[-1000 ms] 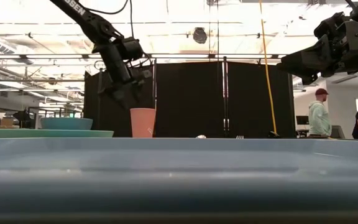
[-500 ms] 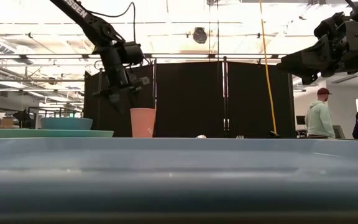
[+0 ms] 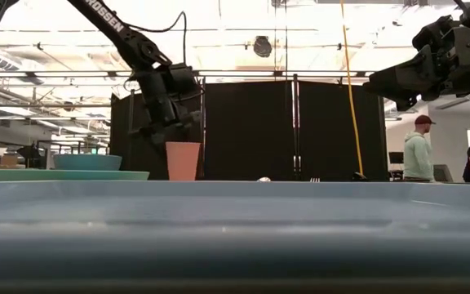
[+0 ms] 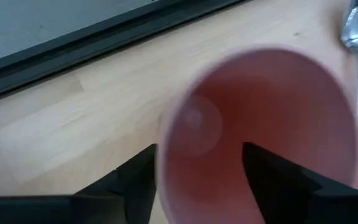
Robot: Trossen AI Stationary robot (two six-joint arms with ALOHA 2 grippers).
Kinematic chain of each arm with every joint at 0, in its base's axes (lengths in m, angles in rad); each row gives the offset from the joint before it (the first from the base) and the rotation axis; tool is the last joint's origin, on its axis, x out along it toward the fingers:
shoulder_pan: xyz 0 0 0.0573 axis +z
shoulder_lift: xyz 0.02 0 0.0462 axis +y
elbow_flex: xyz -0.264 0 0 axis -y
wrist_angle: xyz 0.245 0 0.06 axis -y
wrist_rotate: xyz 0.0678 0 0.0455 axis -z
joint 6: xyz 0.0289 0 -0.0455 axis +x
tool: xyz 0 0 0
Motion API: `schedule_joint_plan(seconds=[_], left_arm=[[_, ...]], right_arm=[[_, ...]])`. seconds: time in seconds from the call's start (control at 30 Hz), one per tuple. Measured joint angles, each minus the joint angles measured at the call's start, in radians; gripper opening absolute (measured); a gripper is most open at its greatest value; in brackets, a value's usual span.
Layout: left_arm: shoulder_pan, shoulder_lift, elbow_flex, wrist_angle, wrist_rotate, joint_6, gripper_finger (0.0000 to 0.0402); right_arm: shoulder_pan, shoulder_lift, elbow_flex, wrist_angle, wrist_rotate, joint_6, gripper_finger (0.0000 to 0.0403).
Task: Set up tray
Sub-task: Put the pink cup on the blue tray
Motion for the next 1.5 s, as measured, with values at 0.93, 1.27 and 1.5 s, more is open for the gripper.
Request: schedule_joint_plan(seconds=[0.93,1.27,1.5], left_arm=[[-0.314,-0.372,0.001,-0.281,0.085,0.085,0.0004],[-0.823,-0.467,0.000,-0.585,-0.224,-0.430,0.0004],[-0.947,-0.454,-0.125,-0.541,-0.281,-0.642,0.0004]], right_arm=[[0.000,0.000,0.000,-0.014,0.000,0.000,0.0153],[0.000,0.000,0.000,-0.014,0.002,0.000,0.0153],[0.000,0.000,0.000,-0.014,0.003,0.000,0.0153]])
